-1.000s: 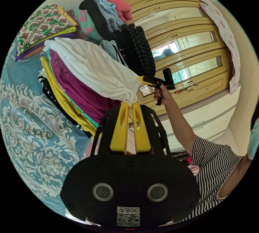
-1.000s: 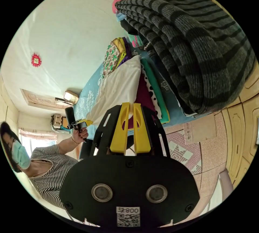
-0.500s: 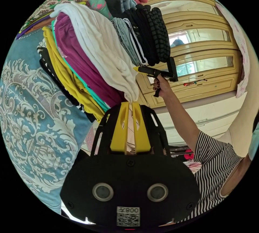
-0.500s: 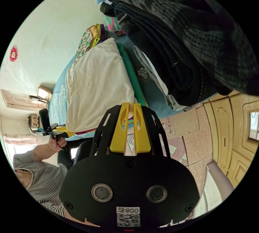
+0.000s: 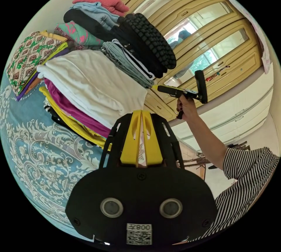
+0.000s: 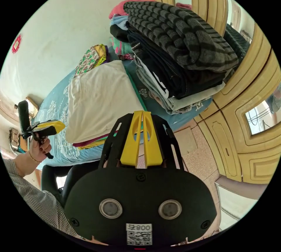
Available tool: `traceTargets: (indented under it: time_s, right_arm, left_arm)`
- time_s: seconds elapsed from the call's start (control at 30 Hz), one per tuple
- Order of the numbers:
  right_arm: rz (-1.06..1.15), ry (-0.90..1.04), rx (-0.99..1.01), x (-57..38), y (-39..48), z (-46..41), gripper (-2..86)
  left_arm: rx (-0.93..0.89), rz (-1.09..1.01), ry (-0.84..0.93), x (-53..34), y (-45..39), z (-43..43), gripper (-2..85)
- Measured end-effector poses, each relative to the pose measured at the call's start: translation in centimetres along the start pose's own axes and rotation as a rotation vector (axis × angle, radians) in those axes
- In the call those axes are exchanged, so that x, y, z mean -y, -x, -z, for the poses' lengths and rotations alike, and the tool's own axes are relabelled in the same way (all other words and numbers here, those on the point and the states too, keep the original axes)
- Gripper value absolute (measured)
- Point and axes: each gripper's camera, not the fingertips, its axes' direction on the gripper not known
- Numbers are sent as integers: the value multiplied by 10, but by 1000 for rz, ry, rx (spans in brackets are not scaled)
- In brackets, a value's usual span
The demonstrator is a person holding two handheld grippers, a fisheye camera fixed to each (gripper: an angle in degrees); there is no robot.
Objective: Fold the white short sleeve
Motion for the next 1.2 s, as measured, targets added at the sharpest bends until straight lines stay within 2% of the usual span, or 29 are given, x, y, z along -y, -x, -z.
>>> traceTargets:
  time_s: [0.1, 0.17, 0.27, 0.4, 0.5, 0.57, 0.63, 0.77, 0.9, 1.0, 1.07, 1.2]
  right_arm:
    - [86, -7, -9, -4, 34, -7, 2]
    - [111, 63, -98, -1, 51, -35, 2]
    - [66, 170, -79, -3, 52, -74, 2]
    - [37, 127, -77, -8, 63, -60, 2]
    - [54, 13, -71, -17, 88, -35, 1]
    - [89, -66, -19, -24, 117, -26, 1]
    - [134, -64, 43, -27, 141, -33, 1]
    - [149, 46, 80, -38, 183, -69, 1]
    - [210, -101, 159, -63, 214, -43, 1]
    - [227, -34, 93, -72, 235, -72, 1]
    - [166, -22, 182, -70, 231, -84, 1]
    - [166, -48, 199, -64, 241, -70, 2]
  left_arm:
    - [86, 16, 71, -3, 4, -21, 3]
    - [55, 49, 54, -10, 10, -26, 4]
    - [51, 54, 59, -10, 7, -24, 3]
    - [54, 28, 35, -7, -5, -13, 3]
    - [106, -10, -7, -5, -13, -5, 3]
    - [173, -37, 58, -7, -11, -18, 2]
    - [162, -29, 83, -12, -5, -26, 2]
    - [154, -13, 12, -29, -5, -4, 2]
    - [189, -34, 16, -48, 1, -4, 2]
    - [178, 22, 122, -59, 24, -25, 2]
    - [137, 35, 70, -73, 34, -15, 2]
    - [142, 31, 19, -98, 52, 4, 3]
